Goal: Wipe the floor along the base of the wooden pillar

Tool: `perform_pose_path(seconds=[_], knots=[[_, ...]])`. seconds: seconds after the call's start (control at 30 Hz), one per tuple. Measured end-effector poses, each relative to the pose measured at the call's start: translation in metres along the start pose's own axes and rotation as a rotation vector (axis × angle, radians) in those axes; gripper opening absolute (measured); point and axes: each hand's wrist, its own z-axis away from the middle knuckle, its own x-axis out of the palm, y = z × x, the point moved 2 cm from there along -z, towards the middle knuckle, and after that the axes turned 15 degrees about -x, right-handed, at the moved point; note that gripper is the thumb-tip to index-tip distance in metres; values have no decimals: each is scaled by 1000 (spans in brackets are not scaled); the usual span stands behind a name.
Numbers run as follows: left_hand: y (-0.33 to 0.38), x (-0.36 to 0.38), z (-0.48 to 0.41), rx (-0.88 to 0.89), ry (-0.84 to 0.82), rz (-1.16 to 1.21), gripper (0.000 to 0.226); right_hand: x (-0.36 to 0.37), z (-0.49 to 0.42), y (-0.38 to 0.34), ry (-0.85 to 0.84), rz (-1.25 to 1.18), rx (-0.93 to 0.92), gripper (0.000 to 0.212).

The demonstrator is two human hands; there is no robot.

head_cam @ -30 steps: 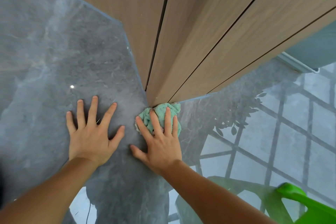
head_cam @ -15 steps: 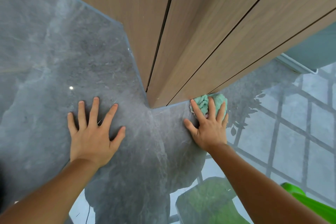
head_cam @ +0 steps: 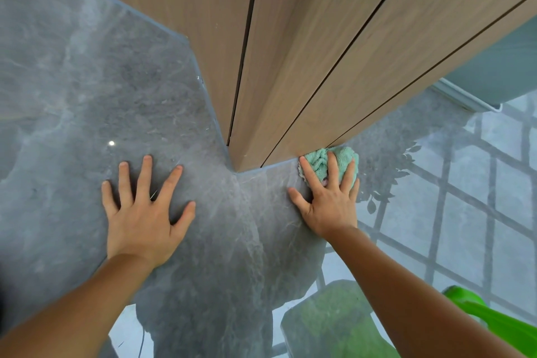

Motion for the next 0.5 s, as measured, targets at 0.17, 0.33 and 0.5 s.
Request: perform_pose_path(seconds=[0.17,0.33,0.5], knots=[[1,1,0,-5,-3,-9,74,-1,1,0,-8,21,7,72],[-1,3,0,4,11,-29,74,-2,2,-3,-7,9,6,74],[-3,6,-1,11,18,-18,73,-2,2,-4,3,4,9,74]])
